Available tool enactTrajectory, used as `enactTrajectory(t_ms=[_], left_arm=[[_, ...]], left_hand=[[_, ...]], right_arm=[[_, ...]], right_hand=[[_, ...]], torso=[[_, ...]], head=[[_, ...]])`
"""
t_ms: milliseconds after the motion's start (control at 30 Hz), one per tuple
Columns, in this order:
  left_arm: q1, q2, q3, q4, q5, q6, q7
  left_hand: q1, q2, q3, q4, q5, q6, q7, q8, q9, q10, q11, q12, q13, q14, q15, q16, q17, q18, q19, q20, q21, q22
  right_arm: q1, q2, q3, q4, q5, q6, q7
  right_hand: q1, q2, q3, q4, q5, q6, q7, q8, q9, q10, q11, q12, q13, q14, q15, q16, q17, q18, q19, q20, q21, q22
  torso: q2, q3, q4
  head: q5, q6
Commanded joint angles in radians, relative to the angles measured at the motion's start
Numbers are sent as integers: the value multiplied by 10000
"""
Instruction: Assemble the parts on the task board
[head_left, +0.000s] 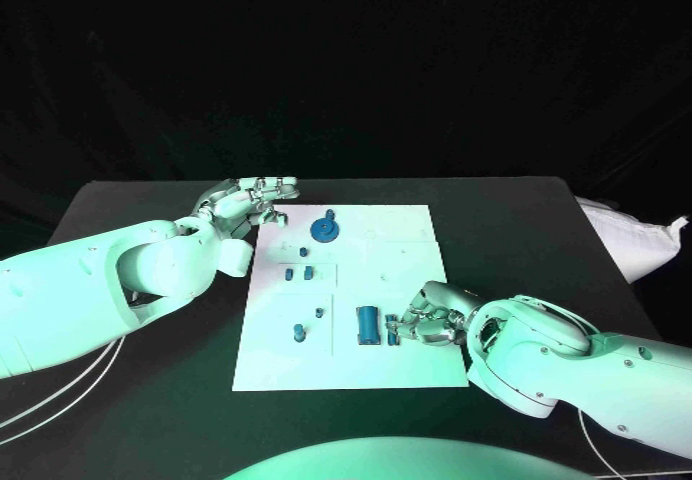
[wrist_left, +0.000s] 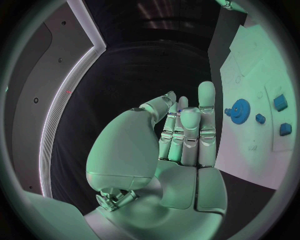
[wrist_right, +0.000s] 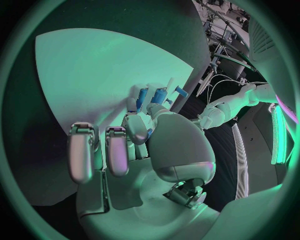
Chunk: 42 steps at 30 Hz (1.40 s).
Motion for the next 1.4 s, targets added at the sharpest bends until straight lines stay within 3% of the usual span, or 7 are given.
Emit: enactTrajectory(t_ms=[33, 300, 500, 800, 1000, 1133, 1400], left_arm=[[4, 4, 7, 19, -35, 189, 29], [4, -7, 6, -2, 163, 204, -17], [4, 14, 5, -21, 182, 216, -21], [-34, 80, -1, -148, 200, 236, 85], [-200, 189, 2, -379, 287, 246, 476], [-320, 368, 5, -718, 407, 141, 817], [-574, 929, 21, -1531, 570, -176, 1528]], left_hand=[[-2, 30, -39, -1, 62, -96, 1, 57, 3, -77, -18, 63, 16, -49, -7, 2, -9, 105, -49, 13, -38, -13], [-8, 31, -46, 3, 61, -97, 3, 61, 4, -79, -17, 69, 16, -54, -6, -3, -26, 105, -50, 13, -43, -18], [-8, 31, -46, 3, 61, -97, 3, 61, 4, -79, -17, 69, 16, -54, -6, -3, -26, 105, -50, 13, -43, -18], [-65, 25, -102, 32, 54, -112, 10, 76, 3, -104, -8, 101, 14, -79, 4, -18, -85, 112, -76, 19, -120, -74], [-556, -164, -721, 336, 48, -174, -28, 169, 3, -250, -11, 256, 1, -1433, 119, -1169, -1824, 104, -744, 125, -672, -361], [-658, -146, -1157, 530, 47, -349, -45, 128, -33, -449, 115, 208, -109, -2871, 301, -3045, -2826, 38, -2208, 346, -1933, -1097], [-166, 115, -1184, 634, 52, -405, -40, -287, -63, -358, 445, -826, -258, -3632, 1164, -7714, -5141, 141, -4658, 1296, -4793, -3460]], right_arm=[[-15, -14, -4, 102, -298, 95, 66], [-16, -165, -2, 200, -500, 67, 79], [-16, -184, -2, 137, -537, 193, 118], [122, -309, 34, -235, 1471, -1259, 2346], [756, -205, 53, -1348, 5234, -1592, 5426], [1172, 167, 57, -2495, 7811, -1299, 7109], [1467, 1672, 91, -5283, 11248, -513, 9320]], right_hand=[[-137, 26, -122, 4, 17, 78, -31, 74, 20, 74, 15, 67, 23, 772, -53, 38, 1418, -142, 186, -44, 36, 588], [-187, 7, -323, -27, -75, 76, -44, 86, 33, 78, 6, 63, 47, 772, -61, 36, 1416, -141, 186, -52, 34, 589], [473, -76, -618, -372, -1283, 20, -30, 94, 61, 41, 15, -28, 65, 764, -59, 10, 1389, -134, 169, -60, 7, 562], [1269, -83, -824, -676, -1136, -868, 327, -394, -128, -642, 288, -1643, -792, 634, 154, -392, 846, 0, -144, 80, -435, -71], [2028, 111, -817, -997, -1478, -1340, 543, -564, -240, -2105, 483, -5088, -2889, 119, 312, -1894, -959, 424, -1118, 251, -1931, -2069], [2559, 264, -638, -1099, -1582, -1938, 828, -571, -406, -3159, 766, -6997, -4520, -1686, 566, -6680, -5721, 1213, -3459, 484, -5932, -6625], [3467, 201, 265, -1365, -2324, -2628, 1287, -616, -1044, -3899, 1546, -9795, -8496, -4092, 1555, -11548, -8618, 1143, -5023, 1376, -10019, -9333]], torso=[[2, 4, -1], [-5, 6, 4], [-5, 9, -9], [-78, -8, -29], [-334, -117, -77], [-582, -214, -105], [-945, -302, -127]], head=[[15, -5], [16, -21], [15, 4], [-37, 183], [-138, 567], [-189, 959], [-254, 1648]])
